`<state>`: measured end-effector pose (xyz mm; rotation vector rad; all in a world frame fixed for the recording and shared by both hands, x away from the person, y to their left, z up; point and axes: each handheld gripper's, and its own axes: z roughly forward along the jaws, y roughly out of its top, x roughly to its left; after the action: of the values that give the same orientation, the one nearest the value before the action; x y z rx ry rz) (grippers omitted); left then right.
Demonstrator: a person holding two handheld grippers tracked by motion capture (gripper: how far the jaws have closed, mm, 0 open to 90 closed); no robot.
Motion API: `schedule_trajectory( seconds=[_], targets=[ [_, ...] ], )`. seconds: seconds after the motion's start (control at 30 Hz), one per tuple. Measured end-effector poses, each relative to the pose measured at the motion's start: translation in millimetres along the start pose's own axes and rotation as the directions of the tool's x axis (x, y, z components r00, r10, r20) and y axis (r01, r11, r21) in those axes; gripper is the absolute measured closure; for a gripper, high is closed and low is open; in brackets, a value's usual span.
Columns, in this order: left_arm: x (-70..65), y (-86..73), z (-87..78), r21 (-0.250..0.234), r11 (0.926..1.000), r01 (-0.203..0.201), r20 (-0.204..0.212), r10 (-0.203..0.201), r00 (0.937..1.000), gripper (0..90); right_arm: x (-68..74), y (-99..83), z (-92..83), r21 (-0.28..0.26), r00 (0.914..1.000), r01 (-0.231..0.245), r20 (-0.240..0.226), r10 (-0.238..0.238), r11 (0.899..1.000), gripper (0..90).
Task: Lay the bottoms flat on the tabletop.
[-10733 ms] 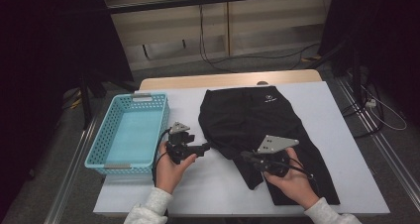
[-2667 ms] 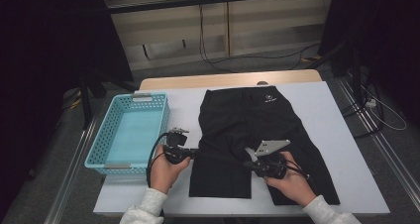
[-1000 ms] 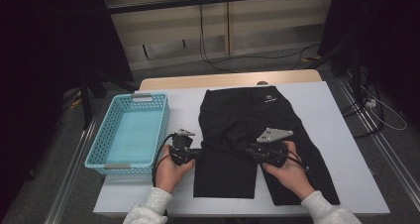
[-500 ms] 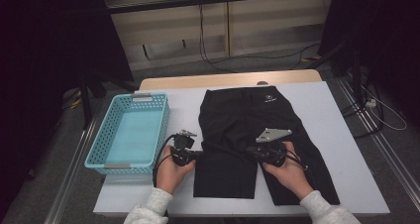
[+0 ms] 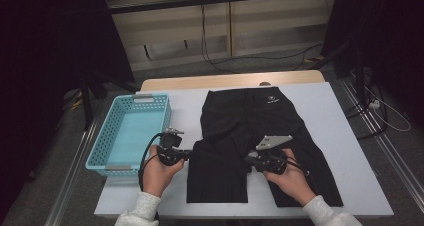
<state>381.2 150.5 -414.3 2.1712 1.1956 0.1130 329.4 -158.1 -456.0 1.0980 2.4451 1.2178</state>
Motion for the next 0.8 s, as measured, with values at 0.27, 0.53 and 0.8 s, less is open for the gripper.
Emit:
schedule_trajectory(
  seconds=[0.27,0.53,0.8],
  targets=[
    [-0.8,-0.4,7.8,0.017,0.9999,-0.001,0.021,0.0,0.9998,88.6,2.4,-0.3,0.4,0.056,0.9949,0.079,0.059,-0.082,0.995,89.3],
    [-5.7,-1.3,16.5,0.04,0.9991,-0.013,0.036,0.011,0.9993,88.1,-6.8,-2.1,-10.1,0.062,0.991,0.084,0.099,-0.089,0.995,86.2],
    [-6.7,-1.0,19.2,0.035,0.9993,-0.012,0.019,0.011,0.9997,87.7,17.9,14.4,-11.0,-0.061,0.9879,0.145,0.066,-0.141,0.988,58.0]
  ],
)
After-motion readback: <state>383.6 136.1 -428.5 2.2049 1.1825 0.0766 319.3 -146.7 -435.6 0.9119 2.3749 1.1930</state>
